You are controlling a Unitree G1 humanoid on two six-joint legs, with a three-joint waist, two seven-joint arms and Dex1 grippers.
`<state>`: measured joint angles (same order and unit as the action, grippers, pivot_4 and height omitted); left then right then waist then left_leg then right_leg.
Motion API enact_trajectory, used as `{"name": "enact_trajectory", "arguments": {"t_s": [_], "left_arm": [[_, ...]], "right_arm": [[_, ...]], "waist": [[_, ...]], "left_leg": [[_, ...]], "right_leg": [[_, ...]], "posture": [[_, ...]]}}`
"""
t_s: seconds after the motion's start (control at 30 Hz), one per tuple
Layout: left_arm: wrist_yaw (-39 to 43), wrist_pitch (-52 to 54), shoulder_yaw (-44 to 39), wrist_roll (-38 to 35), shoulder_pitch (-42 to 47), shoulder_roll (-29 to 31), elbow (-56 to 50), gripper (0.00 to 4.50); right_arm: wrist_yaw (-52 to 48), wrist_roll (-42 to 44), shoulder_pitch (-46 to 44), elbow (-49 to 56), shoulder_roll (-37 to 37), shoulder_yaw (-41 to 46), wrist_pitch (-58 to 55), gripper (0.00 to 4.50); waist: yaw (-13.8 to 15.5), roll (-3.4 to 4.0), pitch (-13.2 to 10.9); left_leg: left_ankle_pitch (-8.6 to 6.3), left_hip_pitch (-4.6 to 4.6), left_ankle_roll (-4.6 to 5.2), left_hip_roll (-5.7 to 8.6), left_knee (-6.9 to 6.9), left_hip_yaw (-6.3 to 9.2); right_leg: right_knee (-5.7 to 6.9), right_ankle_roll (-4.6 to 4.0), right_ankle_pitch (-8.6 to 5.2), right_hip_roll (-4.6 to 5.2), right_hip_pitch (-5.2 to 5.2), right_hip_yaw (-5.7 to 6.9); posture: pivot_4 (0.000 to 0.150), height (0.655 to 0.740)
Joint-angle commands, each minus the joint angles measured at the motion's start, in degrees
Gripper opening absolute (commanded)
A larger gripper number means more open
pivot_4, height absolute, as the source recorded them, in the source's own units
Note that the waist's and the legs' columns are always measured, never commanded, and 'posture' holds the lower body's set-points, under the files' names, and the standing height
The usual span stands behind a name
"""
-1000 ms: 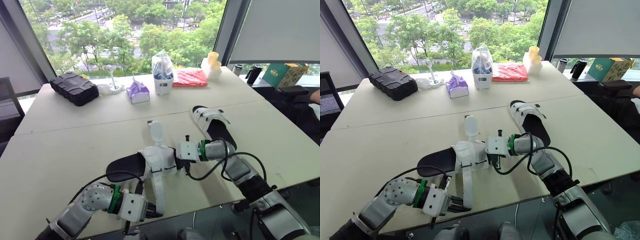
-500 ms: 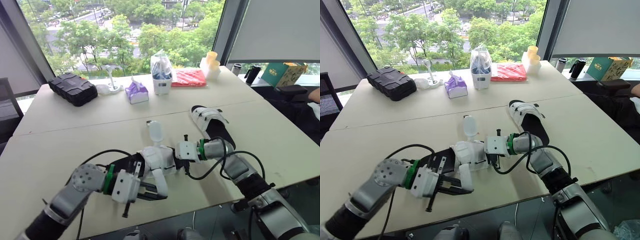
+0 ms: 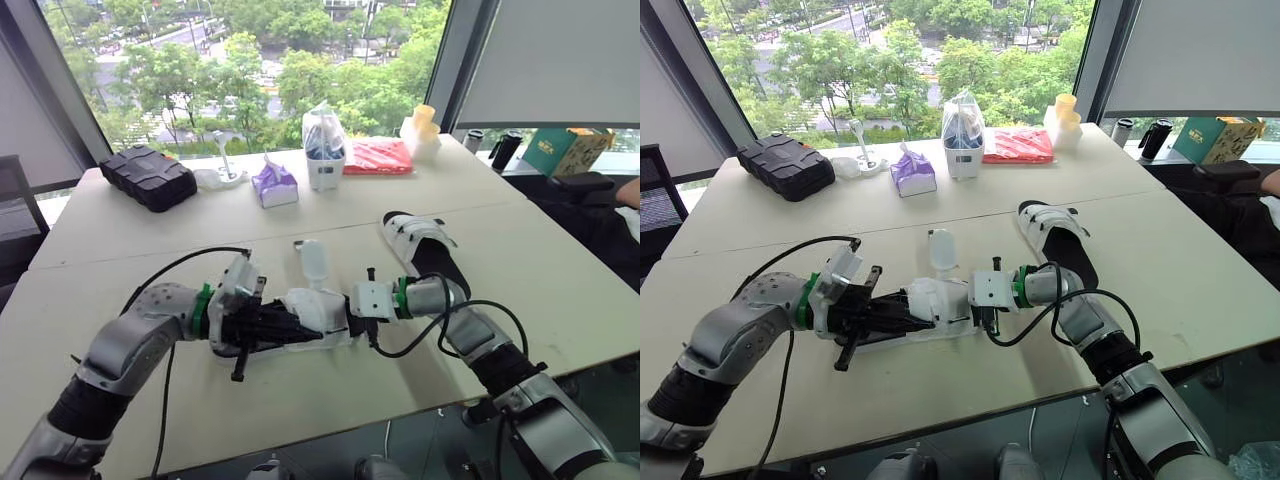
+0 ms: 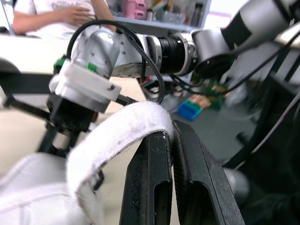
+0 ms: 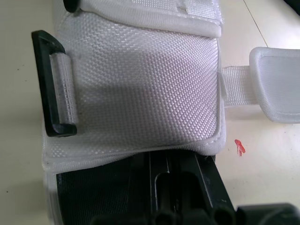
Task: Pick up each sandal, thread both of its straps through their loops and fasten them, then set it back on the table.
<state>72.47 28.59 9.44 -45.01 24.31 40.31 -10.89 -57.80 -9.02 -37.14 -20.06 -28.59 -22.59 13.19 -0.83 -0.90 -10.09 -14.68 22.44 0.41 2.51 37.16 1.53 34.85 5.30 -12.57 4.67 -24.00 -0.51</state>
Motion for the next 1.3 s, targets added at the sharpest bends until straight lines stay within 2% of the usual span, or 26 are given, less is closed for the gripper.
{"name": "enact_trajectory", "arguments": {"t_s": [0.03, 0.1, 0.2, 0.33, 0.5, 0.77, 0.87, 1.1, 1.13, 1.3], "left_arm": [[-1.2, 4.7, -3.7, -3.9, 2.4, -1.8, 1.7, 0.06], [-3.6, 11.7, -4.8, -8.0, 4.0, -4.1, 5.6, 0.06], [-5.5, 17.3, -5.4, -9.0, 5.3, -5.6, 8.0, 0.06], [-14.0, 25.7, -9.9, -13.0, 7.8, -10.9, 15.4, 0.06], [-21.6, 29.8, -16.2, -15.1, 9.5, -15.5, 21.2, 0.06], [-28.2, 36.9, -19.7, -16.1, 10.8, -19.2, 24.0, 0.06], [-31.3, 37.9, -21.7, -16.4, 11.6, -21.1, 25.8, 0.81], [-38.6, 37.1, -27.7, -17.0, 13.2, -25.4, 30.3, 4.28], [-39.8, 36.7, -28.5, -16.8, 13.4, -25.8, 30.8, 4.40], [-44.8, 30.6, -32.7, -14.3, 15.2, -26.8, 34.0, 4.40]], "right_arm": [[0.0, -2.3, 0.5, -1.8, -0.9, -0.7, -1.1, 0.00], [0.1, -2.2, 0.5, -1.8, -0.9, -0.7, -1.3, 0.00], [0.1, -2.3, 0.5, -1.6, -0.8, -0.6, -1.4, 0.00], [0.4, -2.2, 0.7, -1.3, -0.8, -0.6, -1.6, 0.00], [0.6, -2.2, 0.6, -1.4, -0.6, -0.6, -1.9, 0.00], [0.9, -2.4, 0.0, -2.1, 0.0, -0.9, -1.7, 0.00], [0.9, -2.4, -0.1, -2.3, 0.1, -1.0, -1.6, 0.00], [0.9, -2.5, -0.3, -2.5, 0.4, -1.0, -1.5, 0.00], [0.9, -2.5, -0.3, -2.5, 0.4, -1.0, -1.5, 0.00], [1.0, -2.5, -0.2, -2.4, 0.4, -0.9, -1.7, 0.00]], "waist": [[0.0, 0.00, 0.0], [0.2, -0.03, 0.0], [0.0, -0.04, 0.0], [0.1, -0.08, 0.0], [0.1, -0.09, 0.0], [0.0, -0.11, 0.0], [0.1, -0.11, 0.0], [0.1, -0.12, 0.0], [0.1, -0.12, 0.0], [0.1, -0.13, 0.0]], "left_leg": [[0.00, 0.00, 0.00, 0.00, 0.02, 0.00], [0.00, -0.03, 0.00, 0.00, 0.06, 0.01], [0.00, -0.04, 0.00, 0.00, 0.12, 0.01], [0.01, -0.04, 0.00, 0.00, 0.13, 0.04], [0.01, -0.06, -0.01, 0.01, 0.13, 0.04], [0.03, -0.07, -0.08, 0.02, 0.12, 0.04], [0.04, -0.09, -0.10, 0.01, 0.10, 0.04], [0.06, -0.09, -0.16, 0.02, 0.09, 0.04], [0.07, -0.09, -0.17, 0.02, 0.08, 0.04], [0.08, -0.09, -0.21, 0.02, 0.07, 0.05]], "right_leg": [[0.02, 0.00, 0.00, 0.00, 0.00, 0.00], [0.06, 0.00, 0.00, 0.01, 0.02, 0.00], [0.16, 0.01, -0.01, -0.01, 0.01, 0.00], [0.23, 0.04, 0.00, -0.02, -0.01, 0.01], [0.25, 0.15, 0.06, 0.00, -0.01, -0.01], [0.25, 0.14, 0.07, 0.01, -0.01, -0.03], [0.25, 0.14, 0.08, 0.01, -0.01, -0.04], [0.25, 0.20, 0.12, 0.02, -0.01, -0.04], [0.25, 0.20, 0.12, 0.02, -0.01, -0.04], [0.25, 0.21, 0.13, 0.03, -0.02, -0.04]], "posture": [[0.150, 0.7400], [0.150, 0.7400], [0.150, 0.7400], [0.150, 0.7400], [0.150, 0.7400], [0.150, 0.7400], [0.150, 0.7400], [0.150, 0.7400], [0.150, 0.7400], [0.150, 0.7400]]}}
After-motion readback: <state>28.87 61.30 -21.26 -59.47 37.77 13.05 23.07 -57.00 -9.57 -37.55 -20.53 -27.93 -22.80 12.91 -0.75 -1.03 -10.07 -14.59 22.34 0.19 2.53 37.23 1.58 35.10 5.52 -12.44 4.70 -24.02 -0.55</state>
